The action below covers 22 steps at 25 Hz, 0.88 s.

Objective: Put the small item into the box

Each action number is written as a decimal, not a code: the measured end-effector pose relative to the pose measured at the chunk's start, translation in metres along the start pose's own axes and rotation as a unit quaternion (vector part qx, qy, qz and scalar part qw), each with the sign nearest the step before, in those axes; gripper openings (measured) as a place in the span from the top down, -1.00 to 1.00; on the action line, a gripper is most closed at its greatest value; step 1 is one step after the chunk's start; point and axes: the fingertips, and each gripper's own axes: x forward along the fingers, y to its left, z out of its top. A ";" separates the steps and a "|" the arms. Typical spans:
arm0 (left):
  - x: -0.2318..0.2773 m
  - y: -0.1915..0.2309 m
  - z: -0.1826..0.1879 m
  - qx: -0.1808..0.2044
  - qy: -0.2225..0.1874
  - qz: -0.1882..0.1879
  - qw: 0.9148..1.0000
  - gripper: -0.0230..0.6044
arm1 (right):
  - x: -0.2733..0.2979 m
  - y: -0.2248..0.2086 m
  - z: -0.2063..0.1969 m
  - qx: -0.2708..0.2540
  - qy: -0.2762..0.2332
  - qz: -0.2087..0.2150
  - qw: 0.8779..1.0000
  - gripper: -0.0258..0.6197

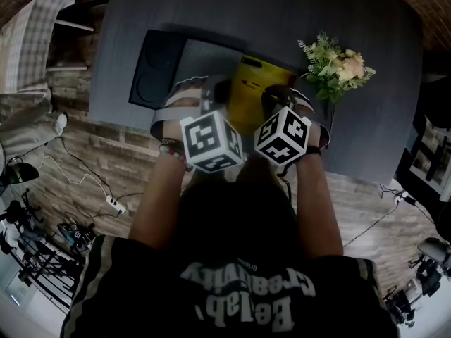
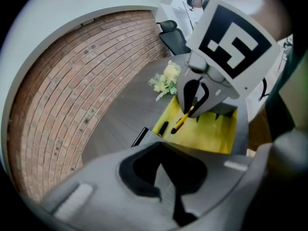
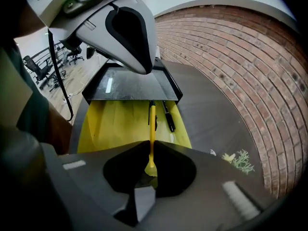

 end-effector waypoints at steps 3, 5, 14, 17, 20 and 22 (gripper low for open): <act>0.002 0.001 -0.001 -0.003 -0.001 -0.002 1.000 0.92 | 0.003 0.000 -0.001 0.001 0.002 0.004 1.000 0.82; 0.002 -0.001 0.000 -0.008 -0.004 -0.005 1.000 0.92 | 0.005 0.002 -0.001 0.001 0.001 0.007 1.000 0.82; 0.002 0.000 -0.001 -0.010 -0.008 -0.010 1.000 0.92 | 0.009 0.004 0.001 -0.004 0.005 0.013 1.000 0.82; 0.002 0.002 -0.001 -0.012 -0.008 -0.009 1.000 0.92 | 0.010 0.004 0.001 -0.004 0.007 0.014 1.000 0.82; 0.002 0.002 -0.002 -0.012 -0.007 -0.008 1.000 0.92 | 0.010 0.004 0.001 -0.004 0.007 0.013 1.000 0.82; 0.002 0.001 -0.001 -0.012 -0.007 -0.008 1.000 0.92 | 0.010 0.004 0.000 -0.005 0.007 0.012 1.000 0.82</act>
